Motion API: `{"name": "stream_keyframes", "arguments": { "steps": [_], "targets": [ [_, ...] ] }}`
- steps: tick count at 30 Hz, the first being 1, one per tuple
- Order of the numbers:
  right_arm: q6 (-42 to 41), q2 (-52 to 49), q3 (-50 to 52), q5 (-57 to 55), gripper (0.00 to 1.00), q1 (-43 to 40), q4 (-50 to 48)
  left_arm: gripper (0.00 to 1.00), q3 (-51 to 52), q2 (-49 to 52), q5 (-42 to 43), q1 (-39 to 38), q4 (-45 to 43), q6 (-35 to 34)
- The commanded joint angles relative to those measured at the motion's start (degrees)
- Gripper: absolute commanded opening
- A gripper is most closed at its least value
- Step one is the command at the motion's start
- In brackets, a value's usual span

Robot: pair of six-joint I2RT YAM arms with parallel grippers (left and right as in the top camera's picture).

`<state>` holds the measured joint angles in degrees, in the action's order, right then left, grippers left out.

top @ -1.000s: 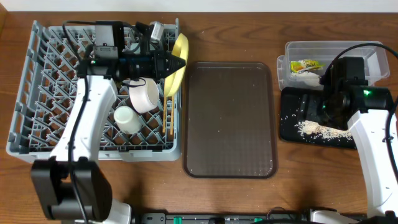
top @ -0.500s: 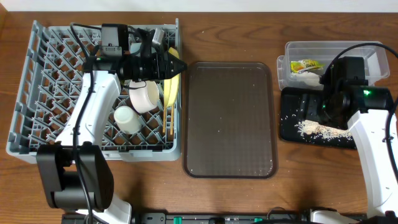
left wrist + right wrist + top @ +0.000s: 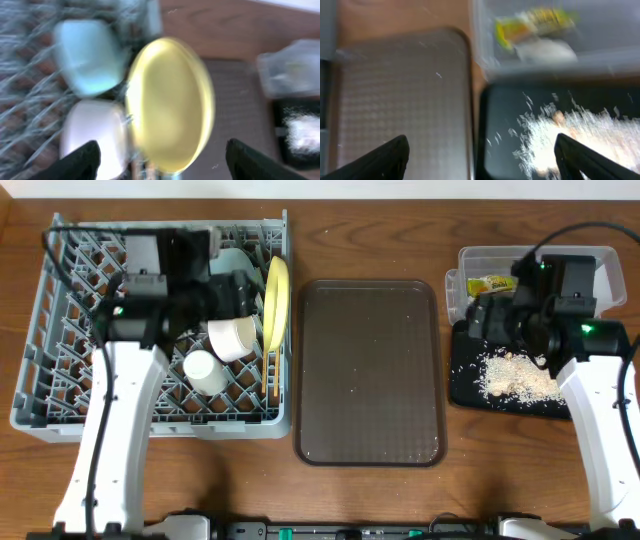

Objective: Sort waste into correct bins and load items into the dishwasher rack

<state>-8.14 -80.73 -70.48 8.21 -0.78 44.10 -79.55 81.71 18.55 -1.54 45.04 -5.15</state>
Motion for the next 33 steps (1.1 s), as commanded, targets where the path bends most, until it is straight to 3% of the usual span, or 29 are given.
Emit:
{"name": "stream_keyframes", "arguments": {
  "steps": [1, 6, 12, 18, 25, 33],
  "targets": [
    [3.1, -1.0, -0.7, 2.6, 0.92, 1.6, -0.8, 0.89, -0.2, -0.5, -14.8, 0.3, 5.9, -1.6],
    [3.1, -3.5, -0.7, 2.5, 0.93, 1.6, 6.3, 0.89, -0.2, -0.5, -19.5, 0.3, 20.1, -6.1],
    [-1.9, -2.8, -0.7, -4.6, 0.96, 1.6, 14.2, 0.9, 0.2, -1.9, -19.4, 0.3, 27.7, -6.6],
    [-2.1, 2.6, 1.3, -4.8, 0.99, 1.6, 13.6, 0.91, 6.4, -13.1, -19.4, -1.3, 22.2, -1.2],
    [-2.1, 20.8, 14.0, -5.1, 0.99, 1.6, 2.0, 0.91, 20.5, -35.3, -19.4, -2.6, 11.4, -0.3],
    [-2.1, 37.4, 24.0, -10.8, 0.99, 1.6, -0.1, 0.92, 27.3, -49.9, -19.4, -2.6, 9.9, -0.7]
  ]
}}
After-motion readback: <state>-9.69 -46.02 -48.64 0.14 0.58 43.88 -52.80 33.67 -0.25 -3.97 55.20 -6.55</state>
